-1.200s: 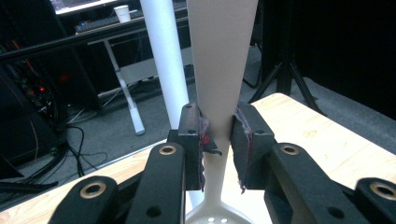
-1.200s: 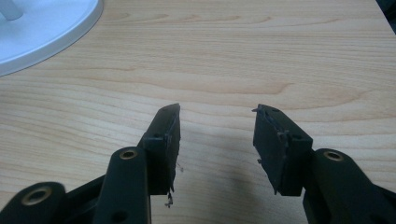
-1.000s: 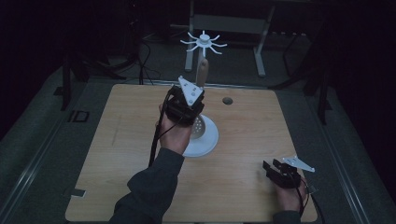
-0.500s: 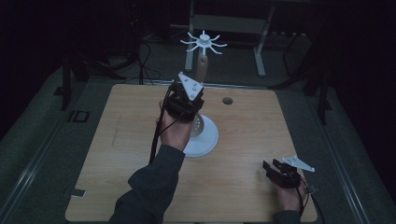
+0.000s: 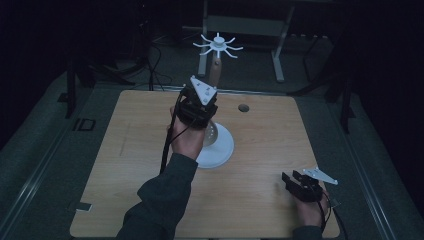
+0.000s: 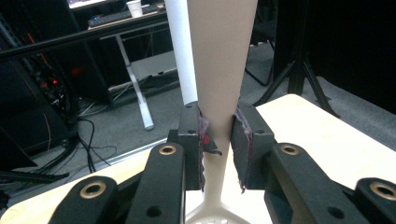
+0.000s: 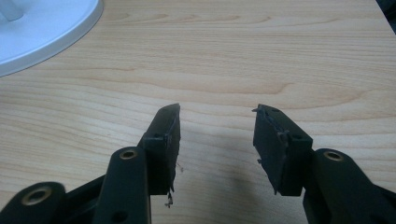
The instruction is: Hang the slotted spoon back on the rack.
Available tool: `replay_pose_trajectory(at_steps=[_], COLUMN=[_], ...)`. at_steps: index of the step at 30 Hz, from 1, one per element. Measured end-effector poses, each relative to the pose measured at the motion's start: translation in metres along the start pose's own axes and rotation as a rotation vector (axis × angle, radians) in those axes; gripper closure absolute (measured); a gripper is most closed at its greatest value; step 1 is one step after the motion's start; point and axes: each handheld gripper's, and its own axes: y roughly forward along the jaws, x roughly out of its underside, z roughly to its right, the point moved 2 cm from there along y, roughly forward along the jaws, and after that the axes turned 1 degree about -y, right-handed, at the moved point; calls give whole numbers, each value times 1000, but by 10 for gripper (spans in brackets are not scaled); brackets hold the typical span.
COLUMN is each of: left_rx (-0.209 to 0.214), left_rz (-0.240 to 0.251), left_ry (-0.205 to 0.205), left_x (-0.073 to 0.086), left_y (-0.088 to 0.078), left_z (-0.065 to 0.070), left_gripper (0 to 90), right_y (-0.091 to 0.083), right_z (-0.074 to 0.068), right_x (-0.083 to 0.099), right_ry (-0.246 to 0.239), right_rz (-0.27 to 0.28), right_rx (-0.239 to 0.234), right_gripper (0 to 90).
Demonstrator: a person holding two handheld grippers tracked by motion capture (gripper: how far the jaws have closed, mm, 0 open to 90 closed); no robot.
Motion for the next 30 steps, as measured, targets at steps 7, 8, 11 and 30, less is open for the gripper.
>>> replay_pose_trajectory(at_steps=[7, 8, 11, 30], left_rx=[-3, -3, -4, -11], left_rz=[-4, -4, -8, -19], left_ry=[0, 0, -1, -2], left_x=[-3, -4, -4, -7], left_y=[3, 4, 5, 12], left_z=[0, 0, 0, -2], left_gripper=[748, 748, 747, 747], right_y=[0, 0, 0, 0], right_z=[0, 0, 0, 0], right_x=[0, 0, 0, 0], right_ry=[-1, -1, 1, 1], right_rz=[-1, 0, 0, 1], right_rx=[0, 0, -1, -1], right_gripper=[509, 509, 508, 509])
